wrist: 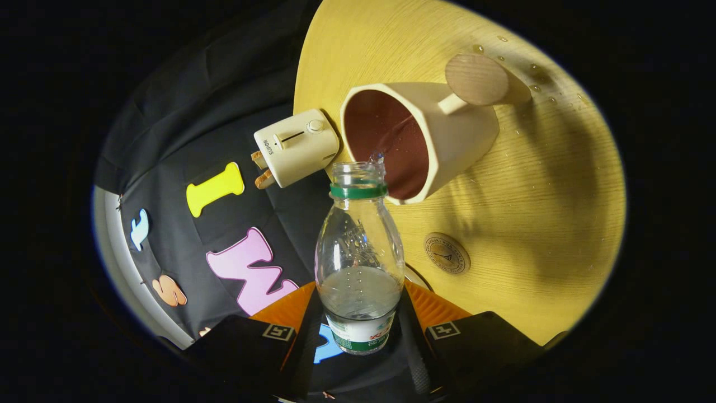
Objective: Take the bottle from table, then pour the juice into the cup, finally place the bottle on the coaster
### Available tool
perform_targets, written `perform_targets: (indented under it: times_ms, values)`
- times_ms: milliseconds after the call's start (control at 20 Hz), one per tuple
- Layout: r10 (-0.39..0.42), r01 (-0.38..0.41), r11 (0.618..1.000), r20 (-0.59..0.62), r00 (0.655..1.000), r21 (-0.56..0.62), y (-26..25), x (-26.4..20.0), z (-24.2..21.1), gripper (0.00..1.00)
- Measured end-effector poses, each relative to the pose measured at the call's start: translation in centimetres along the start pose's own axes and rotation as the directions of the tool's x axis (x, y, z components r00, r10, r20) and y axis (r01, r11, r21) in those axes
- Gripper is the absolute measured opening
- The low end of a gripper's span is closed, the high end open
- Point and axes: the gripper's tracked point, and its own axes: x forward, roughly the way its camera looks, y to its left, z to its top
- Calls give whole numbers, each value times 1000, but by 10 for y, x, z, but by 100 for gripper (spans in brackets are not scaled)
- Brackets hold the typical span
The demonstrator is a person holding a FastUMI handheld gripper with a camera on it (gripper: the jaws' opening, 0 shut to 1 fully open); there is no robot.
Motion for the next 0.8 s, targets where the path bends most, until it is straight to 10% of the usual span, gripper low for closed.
perform_targets:
  times_ms: [800]
  values:
    - [30, -30, 985, 6, 1000, 170, 12, -2, -10, 71]
